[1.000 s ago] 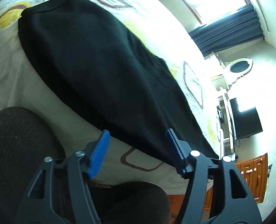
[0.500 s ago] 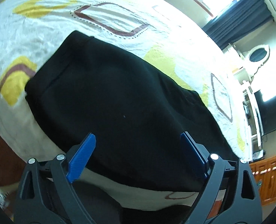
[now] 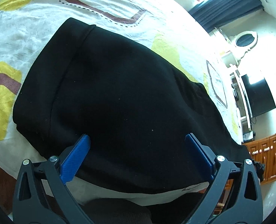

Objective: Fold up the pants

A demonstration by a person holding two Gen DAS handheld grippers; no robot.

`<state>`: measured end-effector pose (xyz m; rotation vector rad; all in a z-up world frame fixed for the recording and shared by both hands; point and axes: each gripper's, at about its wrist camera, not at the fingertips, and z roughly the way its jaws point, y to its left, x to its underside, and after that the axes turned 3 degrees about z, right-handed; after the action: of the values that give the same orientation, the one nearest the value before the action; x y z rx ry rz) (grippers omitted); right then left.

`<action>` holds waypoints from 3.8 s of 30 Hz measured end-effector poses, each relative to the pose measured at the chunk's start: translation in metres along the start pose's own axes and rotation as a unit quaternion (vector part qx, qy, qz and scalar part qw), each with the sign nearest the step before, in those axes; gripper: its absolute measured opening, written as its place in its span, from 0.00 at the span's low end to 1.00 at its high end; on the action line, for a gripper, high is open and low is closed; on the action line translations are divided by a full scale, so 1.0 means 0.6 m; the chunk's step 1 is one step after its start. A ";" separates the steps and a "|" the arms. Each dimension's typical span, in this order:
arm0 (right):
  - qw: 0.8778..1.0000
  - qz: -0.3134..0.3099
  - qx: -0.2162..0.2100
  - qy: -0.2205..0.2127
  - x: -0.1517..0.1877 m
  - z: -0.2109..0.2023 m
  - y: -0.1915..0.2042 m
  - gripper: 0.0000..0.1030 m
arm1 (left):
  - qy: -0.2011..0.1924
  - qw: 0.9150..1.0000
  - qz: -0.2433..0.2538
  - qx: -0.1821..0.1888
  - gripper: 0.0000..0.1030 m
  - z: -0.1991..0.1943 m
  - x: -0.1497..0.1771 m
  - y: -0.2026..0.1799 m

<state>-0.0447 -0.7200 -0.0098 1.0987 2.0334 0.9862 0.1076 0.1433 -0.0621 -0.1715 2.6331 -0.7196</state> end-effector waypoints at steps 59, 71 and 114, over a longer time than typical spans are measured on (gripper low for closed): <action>0.860 -0.397 0.291 0.133 0.465 0.402 0.297 0.22 | -0.002 0.996 0.057 -0.067 0.98 -0.003 0.011 -0.045; 0.905 -0.331 0.183 0.196 0.485 0.411 0.321 0.13 | -0.004 0.997 0.046 -0.057 0.98 -0.004 0.010 -0.041; 0.808 -0.528 0.227 0.129 0.677 0.446 0.390 0.64 | -0.013 0.998 -0.048 0.026 0.97 -0.048 -0.011 0.004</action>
<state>0.0739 -0.1936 -0.0243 -0.1317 2.6255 0.0453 0.1020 0.1603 -0.0385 -0.2931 2.5937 -0.8115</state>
